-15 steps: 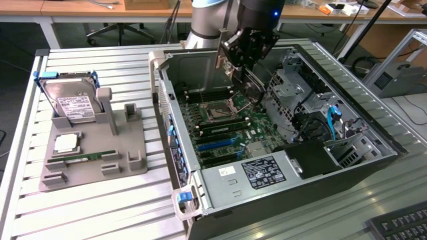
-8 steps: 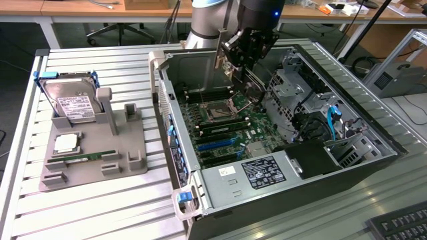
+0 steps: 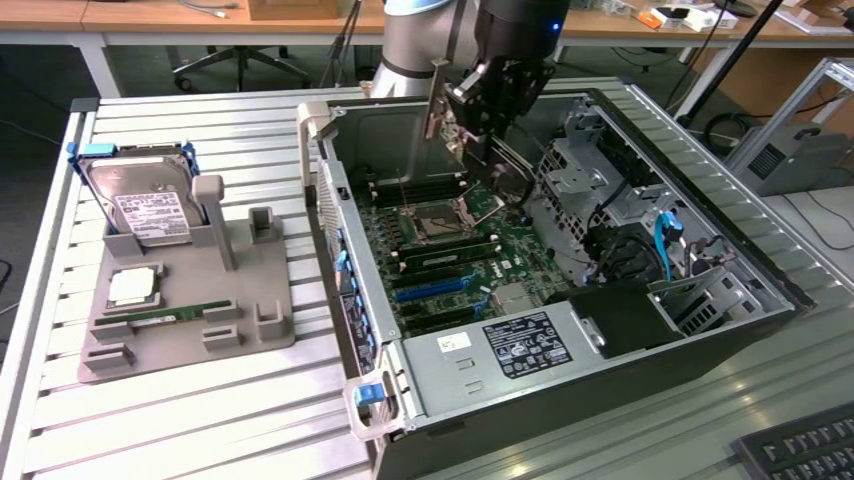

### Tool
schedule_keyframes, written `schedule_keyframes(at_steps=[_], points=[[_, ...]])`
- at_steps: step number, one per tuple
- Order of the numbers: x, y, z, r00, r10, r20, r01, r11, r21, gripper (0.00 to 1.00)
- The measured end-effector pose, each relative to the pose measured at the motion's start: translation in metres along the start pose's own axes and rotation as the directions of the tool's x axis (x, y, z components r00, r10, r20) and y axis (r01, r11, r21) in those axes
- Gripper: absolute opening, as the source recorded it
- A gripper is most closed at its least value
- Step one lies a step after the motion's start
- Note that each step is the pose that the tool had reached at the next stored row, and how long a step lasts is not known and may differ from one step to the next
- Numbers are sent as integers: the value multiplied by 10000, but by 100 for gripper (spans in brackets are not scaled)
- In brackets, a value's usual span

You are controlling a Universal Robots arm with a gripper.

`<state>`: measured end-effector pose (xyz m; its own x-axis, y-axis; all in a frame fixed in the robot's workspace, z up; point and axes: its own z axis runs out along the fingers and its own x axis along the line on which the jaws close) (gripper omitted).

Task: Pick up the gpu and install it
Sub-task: 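Insert the gpu into the slot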

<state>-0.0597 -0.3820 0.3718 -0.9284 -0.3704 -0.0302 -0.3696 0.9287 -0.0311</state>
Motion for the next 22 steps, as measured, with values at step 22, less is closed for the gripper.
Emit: schedule_keyframes(at_steps=[22], points=[[0, 0, 1, 9710, -2391, 83, 2391, 9710, -63, 27]])
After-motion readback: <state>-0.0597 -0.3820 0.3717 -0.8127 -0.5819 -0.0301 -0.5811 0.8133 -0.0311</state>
